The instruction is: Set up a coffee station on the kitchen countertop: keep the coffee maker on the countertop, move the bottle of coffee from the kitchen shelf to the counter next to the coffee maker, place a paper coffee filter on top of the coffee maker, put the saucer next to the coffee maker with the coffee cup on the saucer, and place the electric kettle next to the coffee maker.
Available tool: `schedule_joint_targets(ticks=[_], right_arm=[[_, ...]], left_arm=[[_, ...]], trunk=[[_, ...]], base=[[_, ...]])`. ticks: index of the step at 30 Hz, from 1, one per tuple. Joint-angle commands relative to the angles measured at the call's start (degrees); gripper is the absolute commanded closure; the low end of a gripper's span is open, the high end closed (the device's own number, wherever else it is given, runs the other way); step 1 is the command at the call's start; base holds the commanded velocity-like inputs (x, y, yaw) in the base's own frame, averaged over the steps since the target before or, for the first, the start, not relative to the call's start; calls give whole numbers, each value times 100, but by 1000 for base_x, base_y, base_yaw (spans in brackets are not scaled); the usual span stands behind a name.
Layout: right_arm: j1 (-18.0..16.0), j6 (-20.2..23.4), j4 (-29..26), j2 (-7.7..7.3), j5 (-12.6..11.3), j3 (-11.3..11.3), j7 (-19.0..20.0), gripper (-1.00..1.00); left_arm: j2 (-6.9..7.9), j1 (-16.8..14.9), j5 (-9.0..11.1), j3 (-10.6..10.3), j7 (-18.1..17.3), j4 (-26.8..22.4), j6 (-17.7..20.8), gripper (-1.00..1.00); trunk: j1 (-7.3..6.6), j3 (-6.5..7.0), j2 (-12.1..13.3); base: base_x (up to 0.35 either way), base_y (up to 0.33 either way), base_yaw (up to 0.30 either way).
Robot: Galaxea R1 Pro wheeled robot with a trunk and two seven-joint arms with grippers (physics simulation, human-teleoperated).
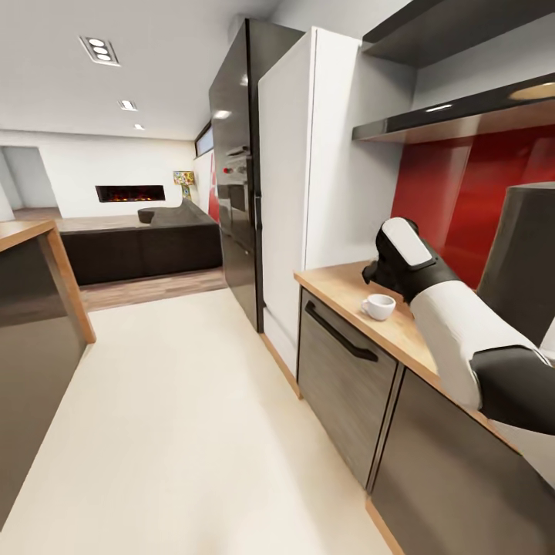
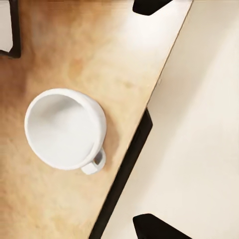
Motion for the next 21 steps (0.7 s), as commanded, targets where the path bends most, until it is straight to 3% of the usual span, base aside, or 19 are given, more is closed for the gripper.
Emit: schedule_joint_targets(ticks=[1, 5, 11, 17, 21], right_arm=[[-3, 55, -1, -15, -53, 41, -44, -100], [5, 46, 200, -30, 11, 39, -39, -100], [37, -186, 326, -34, 320, 38, -28, -100], [56, -236, 349, -37, 349, 38, -26, -100], [61, -252, 487, -129, 355, 38, -17, -100]], left_arm=[[1, -3, 43, -49, -15, -2, 18, -100], [1, -3, 41, -48, -15, -3, 18, -100], [1, -3, 41, -49, -15, -3, 18, -100], [1, -3, 40, -46, -15, -3, 18, -100], [5, -3, 41, -47, -15, -3, 18, -100]], trunk=[[0, -6, -3], [0, -6, -3], [0, -6, -3], [0, -6, -3], [0, -6, -3]], base=[[34, 0, 0], [201, 0, 0], [87, 0, 0], [150, 0, 0], [39, 0, 0]])
